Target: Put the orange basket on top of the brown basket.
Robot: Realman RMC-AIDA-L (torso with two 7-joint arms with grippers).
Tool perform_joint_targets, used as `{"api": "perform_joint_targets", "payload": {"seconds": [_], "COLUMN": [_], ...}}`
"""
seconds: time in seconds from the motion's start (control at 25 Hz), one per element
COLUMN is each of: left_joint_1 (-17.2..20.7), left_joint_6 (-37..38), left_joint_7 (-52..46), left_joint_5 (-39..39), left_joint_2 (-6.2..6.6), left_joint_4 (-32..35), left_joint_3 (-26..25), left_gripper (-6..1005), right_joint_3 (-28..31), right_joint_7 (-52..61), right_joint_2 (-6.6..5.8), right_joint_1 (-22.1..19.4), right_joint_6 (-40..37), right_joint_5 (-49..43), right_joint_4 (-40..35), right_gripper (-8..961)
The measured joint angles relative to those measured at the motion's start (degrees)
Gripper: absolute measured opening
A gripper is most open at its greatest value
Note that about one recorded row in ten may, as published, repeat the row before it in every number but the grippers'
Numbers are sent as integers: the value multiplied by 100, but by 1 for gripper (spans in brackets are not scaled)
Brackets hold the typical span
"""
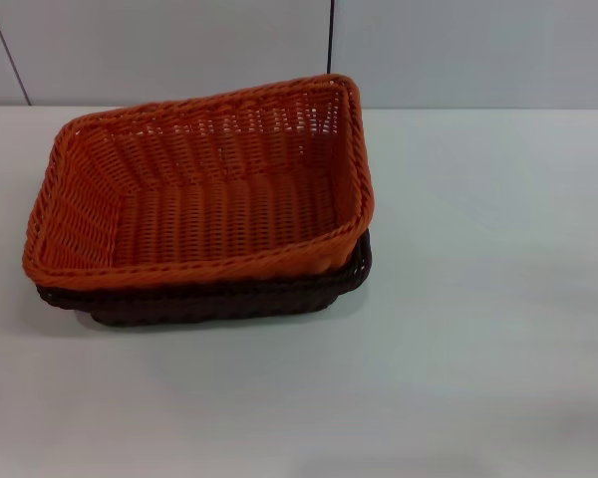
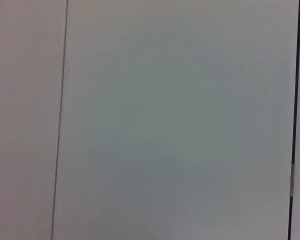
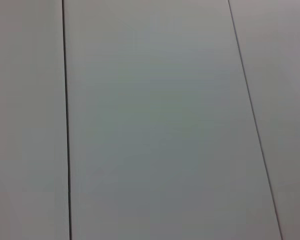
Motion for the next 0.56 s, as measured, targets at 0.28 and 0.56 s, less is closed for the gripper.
{"api": "perform_joint_targets", "payload": {"seconds": [0.28, 0.56], "left_joint_1": [33, 39], "left_joint_6": [18, 18], "left_joint_7": [3, 5], "left_joint_5": [2, 14], "left_joint_2": [0, 0], "left_joint_4": [12, 30], "left_joint_3": [2, 2], "left_gripper": [784, 784], "right_joint_3": [0, 0], "right_joint_7": [-6, -9], "right_joint_2": [-3, -7], "right_joint_1": [7, 29], "right_joint_6": [5, 5], "right_joint_5": [16, 18], "right_joint_4": [24, 41], "right_gripper": [651, 651]}}
